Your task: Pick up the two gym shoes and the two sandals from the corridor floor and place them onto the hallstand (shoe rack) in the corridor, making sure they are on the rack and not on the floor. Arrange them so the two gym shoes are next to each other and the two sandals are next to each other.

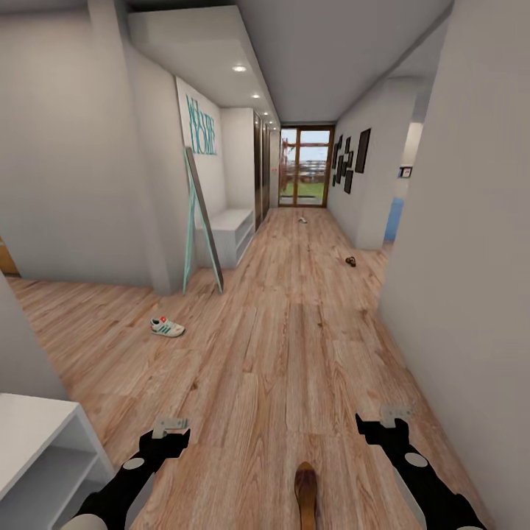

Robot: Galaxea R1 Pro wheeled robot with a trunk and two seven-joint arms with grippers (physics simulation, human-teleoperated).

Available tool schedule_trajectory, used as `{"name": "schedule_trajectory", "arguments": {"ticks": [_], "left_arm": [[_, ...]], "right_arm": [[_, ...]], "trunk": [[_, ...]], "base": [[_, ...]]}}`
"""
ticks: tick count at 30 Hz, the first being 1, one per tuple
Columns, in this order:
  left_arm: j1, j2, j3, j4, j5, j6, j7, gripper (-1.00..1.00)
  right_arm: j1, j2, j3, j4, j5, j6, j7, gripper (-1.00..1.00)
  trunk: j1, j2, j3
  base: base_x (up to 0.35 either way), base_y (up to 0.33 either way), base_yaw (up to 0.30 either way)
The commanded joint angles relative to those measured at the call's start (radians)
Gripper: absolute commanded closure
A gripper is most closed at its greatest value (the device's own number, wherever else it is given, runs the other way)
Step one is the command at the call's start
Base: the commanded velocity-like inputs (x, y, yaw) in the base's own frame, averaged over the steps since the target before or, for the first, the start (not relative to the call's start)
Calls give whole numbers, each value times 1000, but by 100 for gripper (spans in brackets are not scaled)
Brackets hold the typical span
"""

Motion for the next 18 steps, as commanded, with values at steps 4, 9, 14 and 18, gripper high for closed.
{"name": "schedule_trajectory", "arguments": {"ticks": [4, 9, 14, 18], "left_arm": [[-1, 0, 2, 1, -1, -3, -1, -100], [-1, 0, 2, 1, -1, -3, -1, -100], [-1, 0, 2, 1, -1, -3, -1, -100], [-1, 0, 2, 1, -1, -3, -1, -100]], "right_arm": [[-1, 0, -1, 1, 0, -3, 0, -100], [-1, 0, -2, 1, -1, -3, 0, -100], [-1, 0, -3, 1, -1, -3, 0, -100], [-1, 1, -3, 1, -1, -3, 0, -100]], "trunk": [[15, -29, -14], [35, -64, -29], [54, -99, -47], [69, -127, -65]], "base": [[0, 0, 0], [0, 0, 0], [0, 0, 0], [0, 0, 0]]}}
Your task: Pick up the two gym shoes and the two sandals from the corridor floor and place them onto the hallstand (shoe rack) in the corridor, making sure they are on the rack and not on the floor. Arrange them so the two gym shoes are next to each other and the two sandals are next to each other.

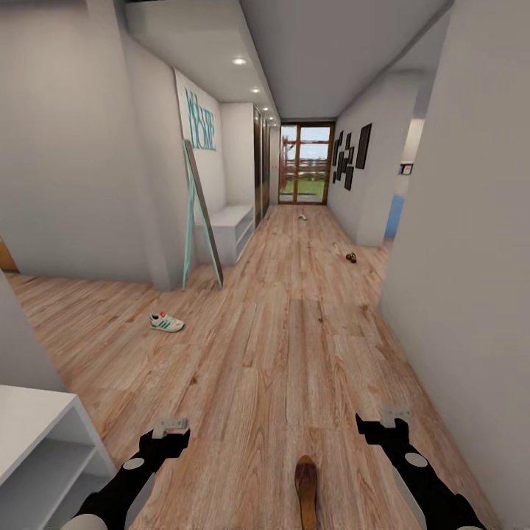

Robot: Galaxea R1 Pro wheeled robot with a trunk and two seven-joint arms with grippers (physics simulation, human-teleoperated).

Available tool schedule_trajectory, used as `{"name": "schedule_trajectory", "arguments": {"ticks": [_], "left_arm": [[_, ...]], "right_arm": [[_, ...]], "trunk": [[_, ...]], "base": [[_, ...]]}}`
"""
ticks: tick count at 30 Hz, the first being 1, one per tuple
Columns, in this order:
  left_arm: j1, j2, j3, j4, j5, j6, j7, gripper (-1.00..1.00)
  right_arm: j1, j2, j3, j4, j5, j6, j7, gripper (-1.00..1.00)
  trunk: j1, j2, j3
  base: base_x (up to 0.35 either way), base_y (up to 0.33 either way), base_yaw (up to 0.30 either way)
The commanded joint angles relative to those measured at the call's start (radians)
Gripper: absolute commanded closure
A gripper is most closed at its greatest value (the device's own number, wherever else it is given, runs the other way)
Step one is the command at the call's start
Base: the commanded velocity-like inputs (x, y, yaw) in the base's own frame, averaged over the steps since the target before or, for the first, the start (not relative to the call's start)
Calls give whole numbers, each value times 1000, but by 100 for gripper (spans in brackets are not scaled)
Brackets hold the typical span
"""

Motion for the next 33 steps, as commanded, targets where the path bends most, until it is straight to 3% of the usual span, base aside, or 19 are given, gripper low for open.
{"name": "schedule_trajectory", "arguments": {"ticks": [1, 33], "left_arm": [[-1, 0, 2, 1, -1, -3, -1, -100], [-1, 1, 4, 1, -1, -3, -1, -100]], "right_arm": [[-1, 0, -1, 1, -1, -3, 0, -100], [-1, 1, 1, -1, 1, -3, -1, -100]], "trunk": [[4, -8, -6], [126, -232, -112]], "base": [[0, 0, 0], [0, 0, 0]]}}
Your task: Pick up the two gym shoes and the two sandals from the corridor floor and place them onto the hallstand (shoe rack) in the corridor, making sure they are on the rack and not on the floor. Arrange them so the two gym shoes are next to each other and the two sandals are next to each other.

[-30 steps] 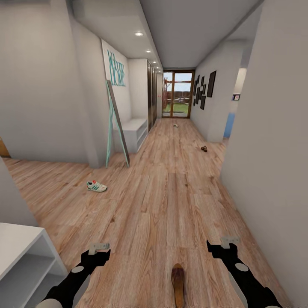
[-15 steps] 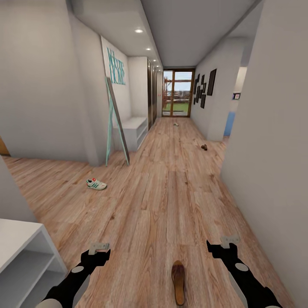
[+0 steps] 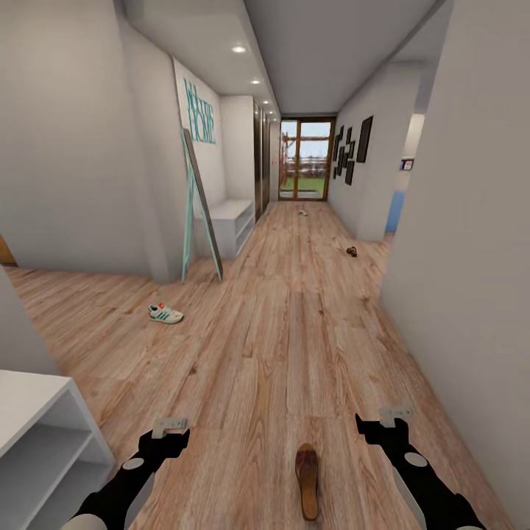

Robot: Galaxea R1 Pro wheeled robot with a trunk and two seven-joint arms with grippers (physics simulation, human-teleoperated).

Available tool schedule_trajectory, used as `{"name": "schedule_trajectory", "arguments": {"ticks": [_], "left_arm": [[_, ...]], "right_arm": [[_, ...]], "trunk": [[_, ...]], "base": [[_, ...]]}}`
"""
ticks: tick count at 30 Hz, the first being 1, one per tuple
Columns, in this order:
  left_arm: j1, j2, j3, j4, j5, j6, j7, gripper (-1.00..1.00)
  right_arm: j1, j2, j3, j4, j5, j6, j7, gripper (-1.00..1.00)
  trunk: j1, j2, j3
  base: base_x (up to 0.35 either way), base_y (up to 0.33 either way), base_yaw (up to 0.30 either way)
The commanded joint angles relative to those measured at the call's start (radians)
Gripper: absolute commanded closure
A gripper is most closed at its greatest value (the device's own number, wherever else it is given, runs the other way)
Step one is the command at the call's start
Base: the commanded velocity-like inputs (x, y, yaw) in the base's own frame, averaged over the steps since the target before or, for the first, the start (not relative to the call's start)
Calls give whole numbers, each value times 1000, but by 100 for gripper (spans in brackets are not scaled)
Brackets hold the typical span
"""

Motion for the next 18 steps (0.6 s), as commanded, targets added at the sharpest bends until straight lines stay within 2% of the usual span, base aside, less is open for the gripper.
{"name": "schedule_trajectory", "arguments": {"ticks": [1, 18], "left_arm": [[-1, 0, 2, 1, -1, -3, -1, -100], [-1, 0, 2, 1, 0, -3, -1, -100]], "right_arm": [[-1, 0, -1, 1, 0, -3, 0, -100], [-1, 0, -1, 1, 0, -3, 1, -100]], "trunk": [[4, -8, -4], [69, -127, -57]], "base": [[0, 0, 0], [0, 0, -3]]}}
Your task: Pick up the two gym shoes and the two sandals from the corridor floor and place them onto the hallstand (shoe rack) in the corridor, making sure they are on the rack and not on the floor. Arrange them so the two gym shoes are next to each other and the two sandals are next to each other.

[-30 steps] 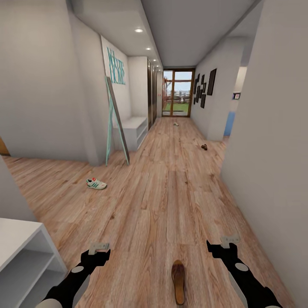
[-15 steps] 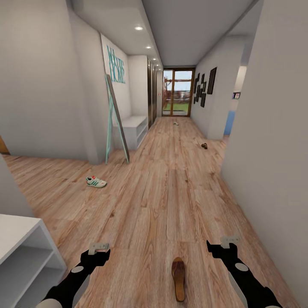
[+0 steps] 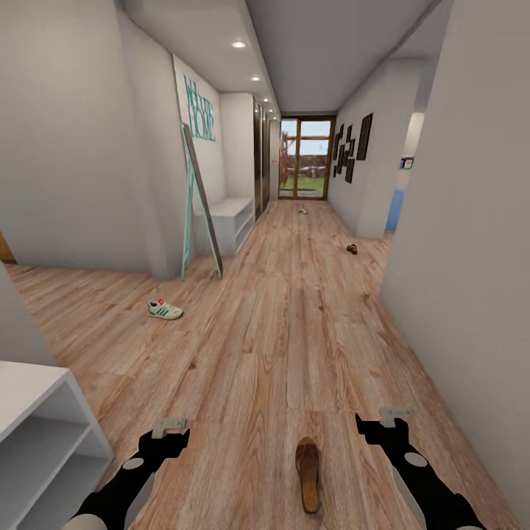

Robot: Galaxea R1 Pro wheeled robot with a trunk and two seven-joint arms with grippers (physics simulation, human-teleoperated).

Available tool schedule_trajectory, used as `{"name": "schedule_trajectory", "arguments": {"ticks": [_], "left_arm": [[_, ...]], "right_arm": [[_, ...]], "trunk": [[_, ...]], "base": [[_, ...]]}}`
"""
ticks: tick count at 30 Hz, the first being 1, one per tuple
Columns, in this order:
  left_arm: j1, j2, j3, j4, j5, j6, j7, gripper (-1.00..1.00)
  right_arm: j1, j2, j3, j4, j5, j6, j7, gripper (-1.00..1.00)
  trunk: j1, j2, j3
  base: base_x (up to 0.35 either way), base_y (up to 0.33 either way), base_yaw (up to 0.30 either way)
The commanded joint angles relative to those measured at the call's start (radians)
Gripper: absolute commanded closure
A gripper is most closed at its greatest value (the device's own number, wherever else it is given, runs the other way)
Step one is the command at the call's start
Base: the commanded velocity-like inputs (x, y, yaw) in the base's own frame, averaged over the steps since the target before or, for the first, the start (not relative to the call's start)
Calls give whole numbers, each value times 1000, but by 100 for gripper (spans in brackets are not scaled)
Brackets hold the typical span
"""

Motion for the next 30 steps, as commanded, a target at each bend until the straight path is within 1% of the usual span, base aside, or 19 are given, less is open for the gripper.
{"name": "schedule_trajectory", "arguments": {"ticks": [1, 7, 11, 30], "left_arm": [[-1, 0, 2, 1, -1, -3, -1, -100], [-1, -1, 2, 10, -1, -3, -1, -100], [-1, -1, 2, 12, 0, -3, -1, -100], [-1, -1, 2, 13, 0, -3, -1, -100]], "right_arm": [[-1, 0, -1, 1, 0, -3, 0, -100], [-1, 0, 0, 2, 0, -3, 0, -100], [-1, 0, 0, 2, 0, -3, 0, -100], [-1, 0, 0, 2, 0, -3, 0, -100]], "trunk": [[4, -8, -4], [27, -50, -23], [42, -78, -35], [115, -211, -95]], "base": [[0, 0, -70], [0, 0, -186], [0, 0, -104], [0, 0, -12]]}}
